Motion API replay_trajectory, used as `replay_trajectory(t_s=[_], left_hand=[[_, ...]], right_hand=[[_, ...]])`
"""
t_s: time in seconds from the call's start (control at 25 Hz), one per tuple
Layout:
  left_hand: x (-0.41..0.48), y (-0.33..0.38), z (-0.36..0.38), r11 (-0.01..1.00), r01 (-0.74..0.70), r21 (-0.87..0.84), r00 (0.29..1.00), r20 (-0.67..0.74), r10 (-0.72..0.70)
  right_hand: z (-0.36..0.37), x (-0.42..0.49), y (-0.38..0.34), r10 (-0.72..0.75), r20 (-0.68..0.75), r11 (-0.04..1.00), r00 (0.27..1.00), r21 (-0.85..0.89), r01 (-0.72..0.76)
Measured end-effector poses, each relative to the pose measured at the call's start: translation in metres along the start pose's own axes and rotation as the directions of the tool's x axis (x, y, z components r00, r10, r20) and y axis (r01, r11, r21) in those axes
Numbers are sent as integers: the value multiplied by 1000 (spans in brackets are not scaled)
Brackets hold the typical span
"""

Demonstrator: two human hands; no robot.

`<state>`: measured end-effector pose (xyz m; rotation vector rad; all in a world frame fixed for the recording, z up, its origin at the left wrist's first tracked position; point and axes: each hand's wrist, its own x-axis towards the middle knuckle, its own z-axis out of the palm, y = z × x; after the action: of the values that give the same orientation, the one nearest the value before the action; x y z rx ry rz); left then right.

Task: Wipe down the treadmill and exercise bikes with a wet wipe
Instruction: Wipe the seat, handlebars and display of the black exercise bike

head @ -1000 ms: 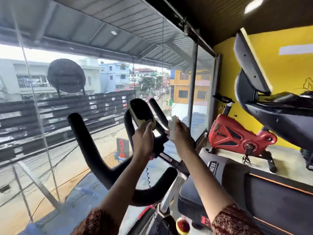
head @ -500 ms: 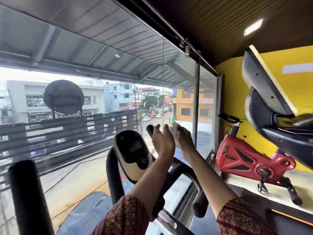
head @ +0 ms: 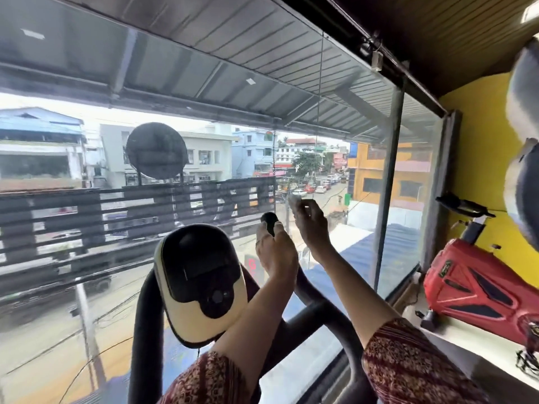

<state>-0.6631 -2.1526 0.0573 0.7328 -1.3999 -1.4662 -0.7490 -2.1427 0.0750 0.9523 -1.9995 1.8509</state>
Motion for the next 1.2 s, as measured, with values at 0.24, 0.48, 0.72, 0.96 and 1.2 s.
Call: replay_trajectory(t_s=[0.24, 0.48, 0.72, 0.96, 1.2], left_hand=[[33, -5, 24, 993, 45, -112, 962, -263, -74], [50, -42, 31, 992, 63, -106, 977, -197, -83], [67, -33, 23, 997, -20, -78, 989, -149, 8], [78, -36, 20, 992, -6, -123, 983, -181, -16], [72, -29, 21, 987, 19, -162, 984, -173, -48]], right_hand=[[38, 6, 43, -246, 546, 902, 801, -172, 395], [-25, -27, 104, -483, 619, 846, 620, 146, 514], [4, 42, 51, -280, 383, 956, 881, 197, 218], [14, 12, 70, -60, 562, 987, 825, 157, -35], [-3, 52, 68, -22, 596, 998, 802, 63, -20]])
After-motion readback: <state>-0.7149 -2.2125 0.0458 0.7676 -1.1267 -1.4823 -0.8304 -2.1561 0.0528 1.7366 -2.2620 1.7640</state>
